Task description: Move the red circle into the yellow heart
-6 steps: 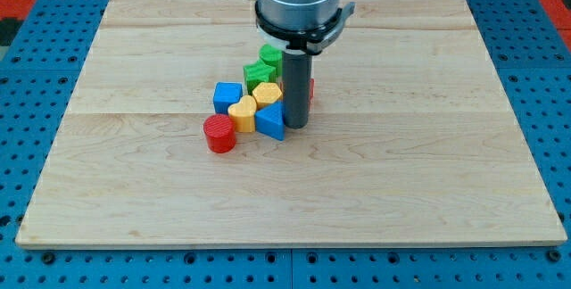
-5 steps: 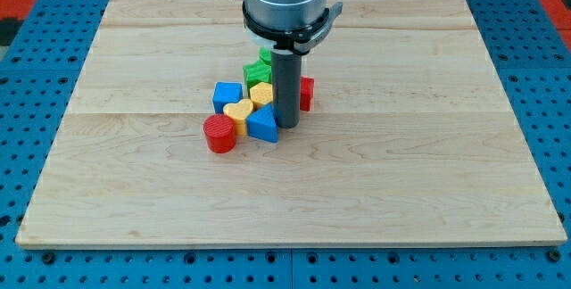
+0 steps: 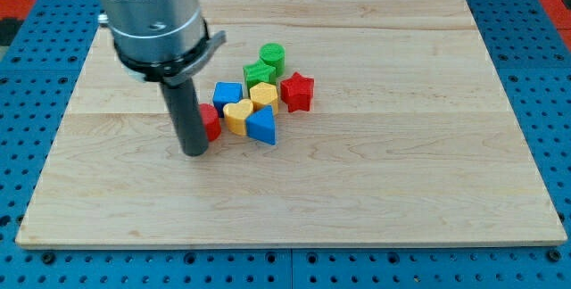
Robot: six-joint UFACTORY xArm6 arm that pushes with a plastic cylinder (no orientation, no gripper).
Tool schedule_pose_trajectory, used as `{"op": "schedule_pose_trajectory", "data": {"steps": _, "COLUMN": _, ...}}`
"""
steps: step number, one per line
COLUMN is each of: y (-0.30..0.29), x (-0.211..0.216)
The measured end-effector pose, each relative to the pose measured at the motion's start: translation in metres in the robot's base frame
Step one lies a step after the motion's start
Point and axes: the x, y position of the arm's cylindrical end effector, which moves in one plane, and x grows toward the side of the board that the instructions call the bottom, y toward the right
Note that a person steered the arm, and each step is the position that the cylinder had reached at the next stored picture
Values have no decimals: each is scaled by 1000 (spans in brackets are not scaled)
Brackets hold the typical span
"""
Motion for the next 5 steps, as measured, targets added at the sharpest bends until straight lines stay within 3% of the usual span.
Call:
{"op": "schedule_pose_trajectory", "data": {"steps": 1, "y": -27, "x": -2}}
{"op": "schedule_pose_trajectory", "data": {"steps": 2, "y": -61, "x": -30}}
{"op": "schedule_pose_trajectory", "data": {"steps": 5, "y": 29, "x": -15}}
